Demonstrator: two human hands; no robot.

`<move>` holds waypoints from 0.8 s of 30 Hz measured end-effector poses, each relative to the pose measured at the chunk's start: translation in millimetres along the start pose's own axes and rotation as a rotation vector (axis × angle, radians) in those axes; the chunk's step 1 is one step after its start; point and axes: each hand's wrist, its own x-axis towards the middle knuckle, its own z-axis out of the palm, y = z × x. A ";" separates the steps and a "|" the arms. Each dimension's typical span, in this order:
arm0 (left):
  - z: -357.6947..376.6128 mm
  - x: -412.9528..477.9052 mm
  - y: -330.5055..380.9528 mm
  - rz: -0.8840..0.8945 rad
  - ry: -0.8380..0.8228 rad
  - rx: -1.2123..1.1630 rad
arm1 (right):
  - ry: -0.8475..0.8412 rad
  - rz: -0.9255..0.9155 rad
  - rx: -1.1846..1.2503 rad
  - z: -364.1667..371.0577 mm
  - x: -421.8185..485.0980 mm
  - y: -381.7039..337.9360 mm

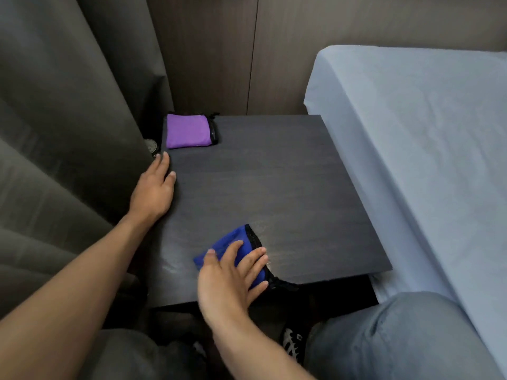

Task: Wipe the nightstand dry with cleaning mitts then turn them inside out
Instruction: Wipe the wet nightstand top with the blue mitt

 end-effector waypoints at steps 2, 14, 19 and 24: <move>-2.1 0.4 0.5 -0.017 -0.020 -0.009 | -0.046 -0.076 0.033 -26.1 -4.7 18.8; -20.0 10.1 4.7 0.001 -0.100 0.155 | 0.354 -1.043 -0.776 -20.8 59.5 71.3; -19.6 10.8 11.2 -0.008 -0.112 0.182 | 0.432 -0.817 -0.568 28.2 40.0 43.7; -24.6 13.2 12.1 -0.036 -0.124 0.122 | 0.452 -0.653 -0.448 67.0 41.1 -3.1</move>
